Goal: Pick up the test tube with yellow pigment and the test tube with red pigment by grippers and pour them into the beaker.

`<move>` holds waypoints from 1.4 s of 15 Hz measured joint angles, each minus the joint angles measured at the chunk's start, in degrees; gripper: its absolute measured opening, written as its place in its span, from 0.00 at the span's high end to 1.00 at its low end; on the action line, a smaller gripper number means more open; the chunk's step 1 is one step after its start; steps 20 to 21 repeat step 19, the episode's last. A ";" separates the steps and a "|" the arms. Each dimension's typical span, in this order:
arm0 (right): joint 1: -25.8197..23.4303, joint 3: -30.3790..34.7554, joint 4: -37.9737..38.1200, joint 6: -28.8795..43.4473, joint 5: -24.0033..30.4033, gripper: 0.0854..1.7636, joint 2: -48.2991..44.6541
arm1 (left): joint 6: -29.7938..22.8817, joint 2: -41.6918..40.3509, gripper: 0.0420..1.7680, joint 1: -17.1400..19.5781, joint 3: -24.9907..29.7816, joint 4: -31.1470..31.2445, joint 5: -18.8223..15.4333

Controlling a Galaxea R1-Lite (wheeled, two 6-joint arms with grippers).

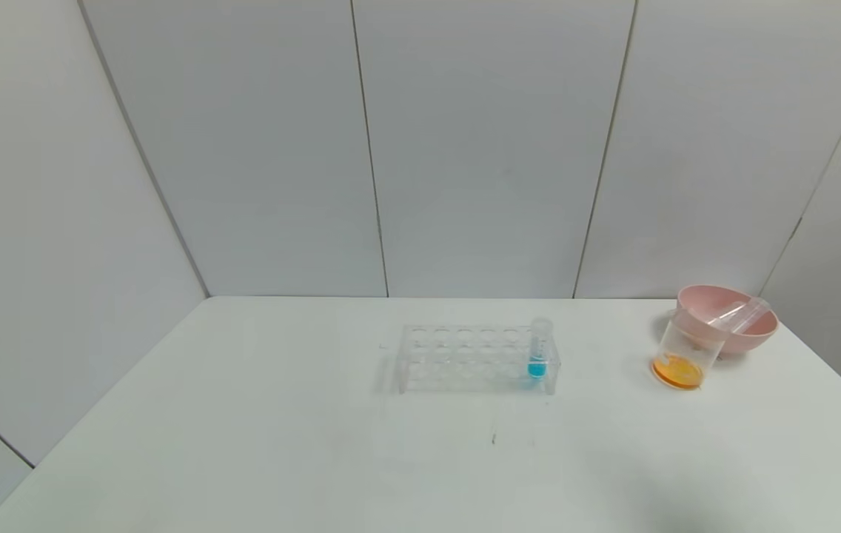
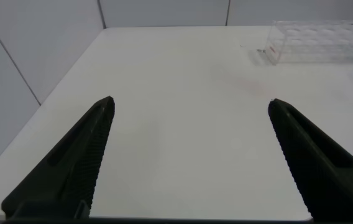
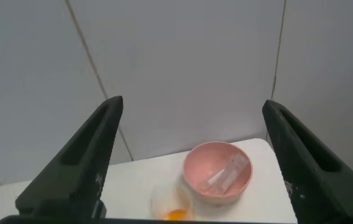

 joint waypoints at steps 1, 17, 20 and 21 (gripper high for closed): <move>0.55 3.50 3.10 -0.27 0.02 0.09 -8.33 | 0.00 0.00 0.00 0.00 0.00 0.00 0.00; 9.06 46.56 37.74 -10.75 0.62 0.04 -77.00 | 0.00 0.00 0.00 0.00 0.00 0.00 0.00; 9.06 46.78 37.58 -11.07 0.89 0.04 -77.70 | 0.00 0.00 0.00 0.00 0.00 0.00 0.00; 9.06 46.78 37.58 -11.07 0.89 0.04 -77.70 | 0.00 0.00 0.00 0.00 0.00 0.00 0.00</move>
